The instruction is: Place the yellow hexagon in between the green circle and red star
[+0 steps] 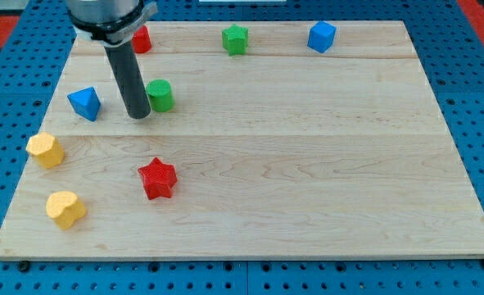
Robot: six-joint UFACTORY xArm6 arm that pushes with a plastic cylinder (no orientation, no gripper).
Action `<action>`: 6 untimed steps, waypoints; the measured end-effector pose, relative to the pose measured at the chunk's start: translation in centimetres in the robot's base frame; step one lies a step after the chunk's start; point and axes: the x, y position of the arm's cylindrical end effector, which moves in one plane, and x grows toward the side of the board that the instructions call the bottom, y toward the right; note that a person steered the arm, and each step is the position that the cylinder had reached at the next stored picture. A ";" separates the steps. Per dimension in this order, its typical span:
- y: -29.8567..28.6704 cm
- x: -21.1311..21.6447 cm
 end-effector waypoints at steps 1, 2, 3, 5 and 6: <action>0.0 3.7; -1.8 7.6; -4.7 10.1; -15.3 10.4; -15.3 10.0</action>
